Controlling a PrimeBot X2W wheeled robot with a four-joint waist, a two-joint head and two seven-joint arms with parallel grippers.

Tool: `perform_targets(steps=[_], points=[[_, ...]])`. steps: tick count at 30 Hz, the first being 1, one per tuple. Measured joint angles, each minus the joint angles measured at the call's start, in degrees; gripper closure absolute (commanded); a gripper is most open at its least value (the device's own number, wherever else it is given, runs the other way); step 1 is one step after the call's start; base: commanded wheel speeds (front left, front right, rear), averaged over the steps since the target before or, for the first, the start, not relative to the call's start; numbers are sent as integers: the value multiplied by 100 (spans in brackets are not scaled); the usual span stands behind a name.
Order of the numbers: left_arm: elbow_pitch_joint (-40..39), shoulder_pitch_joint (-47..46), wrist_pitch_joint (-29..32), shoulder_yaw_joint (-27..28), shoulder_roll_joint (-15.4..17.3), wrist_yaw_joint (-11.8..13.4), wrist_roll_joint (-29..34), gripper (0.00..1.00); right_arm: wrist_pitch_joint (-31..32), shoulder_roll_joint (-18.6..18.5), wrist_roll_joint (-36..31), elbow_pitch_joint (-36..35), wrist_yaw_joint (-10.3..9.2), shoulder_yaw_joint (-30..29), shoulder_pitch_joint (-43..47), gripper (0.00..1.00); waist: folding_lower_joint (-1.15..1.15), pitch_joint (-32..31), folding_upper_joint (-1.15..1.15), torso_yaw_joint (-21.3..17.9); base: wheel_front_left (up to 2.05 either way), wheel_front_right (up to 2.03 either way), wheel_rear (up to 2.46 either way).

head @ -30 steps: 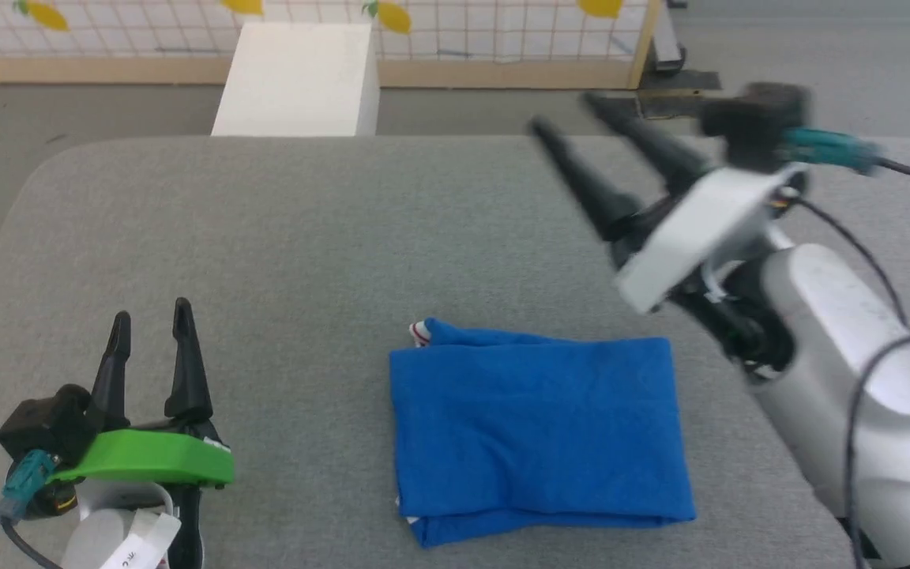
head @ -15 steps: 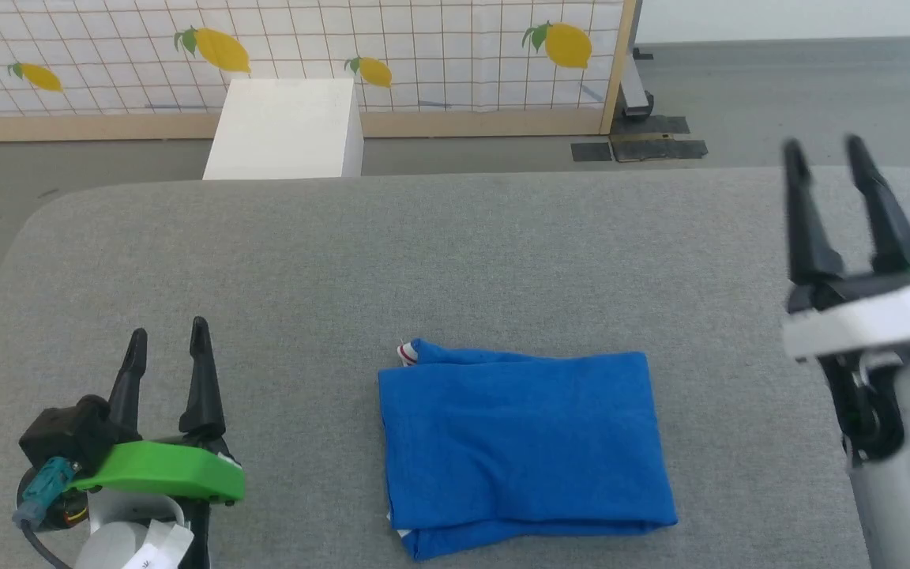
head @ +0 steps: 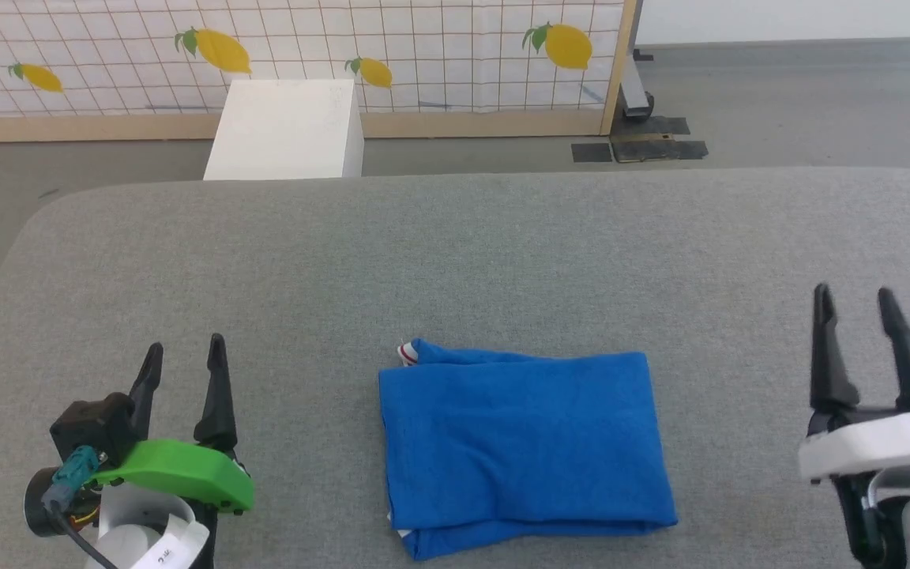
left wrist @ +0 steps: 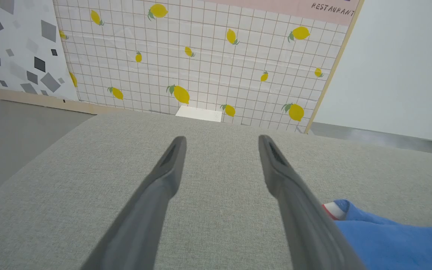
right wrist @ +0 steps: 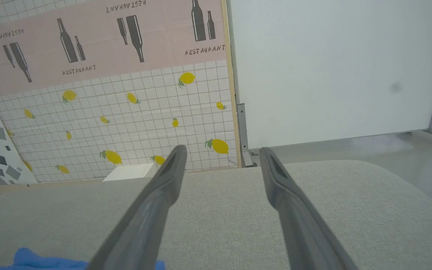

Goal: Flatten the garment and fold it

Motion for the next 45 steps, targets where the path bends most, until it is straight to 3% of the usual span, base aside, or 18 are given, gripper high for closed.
perform_targets(steps=[8, 20, 45], points=[[114, -2, -8, -35, -3, 1, -19, 0, 211, -118, -4, 62, 0, 515, 393, 0, 0, 1, 0, 33, 0, 0, 0], [291, -3, -109, -92, -4, 21, -27, 0, 200, -127, 29, 198, 0, 754, 574, 0, 0, -29, 0, 51, 0, 0, 0], [404, 62, -97, -322, 58, 49, -22, 0, 199, -116, -21, 334, 0, 765, 569, 0, 0, -39, 0, 72, 0, 0, 0]])
